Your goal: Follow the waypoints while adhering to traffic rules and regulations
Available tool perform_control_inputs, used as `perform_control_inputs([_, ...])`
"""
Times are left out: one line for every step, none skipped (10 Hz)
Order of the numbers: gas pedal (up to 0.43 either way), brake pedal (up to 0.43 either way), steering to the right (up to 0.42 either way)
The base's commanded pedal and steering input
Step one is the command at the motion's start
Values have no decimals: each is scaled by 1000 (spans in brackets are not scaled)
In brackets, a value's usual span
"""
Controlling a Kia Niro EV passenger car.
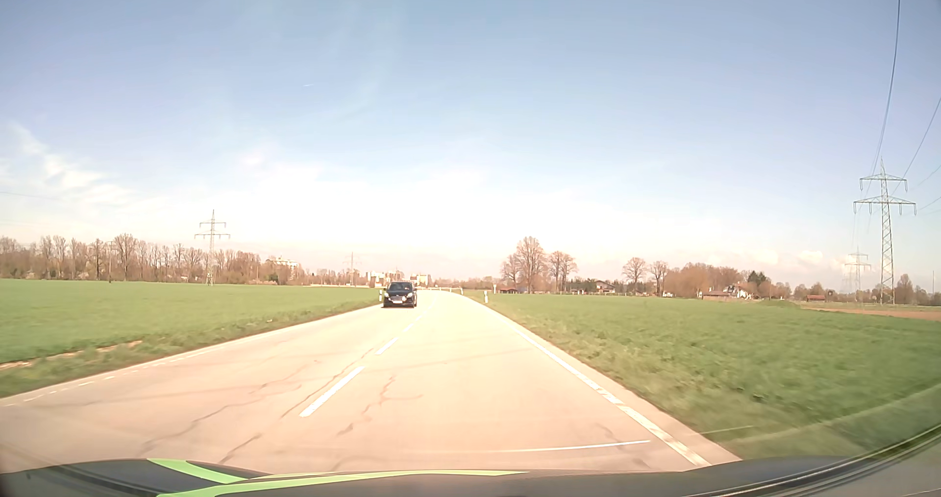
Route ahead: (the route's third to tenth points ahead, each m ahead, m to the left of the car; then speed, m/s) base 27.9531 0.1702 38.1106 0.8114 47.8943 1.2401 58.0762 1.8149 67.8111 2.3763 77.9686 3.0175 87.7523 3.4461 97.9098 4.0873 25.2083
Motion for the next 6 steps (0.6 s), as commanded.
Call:
perform_control_inputs([240,0,-5])
perform_control_inputs([240,0,-5])
perform_control_inputs([240,0,-5])
perform_control_inputs([240,0,-5])
perform_control_inputs([240,0,-5])
perform_control_inputs([240,0,-5])
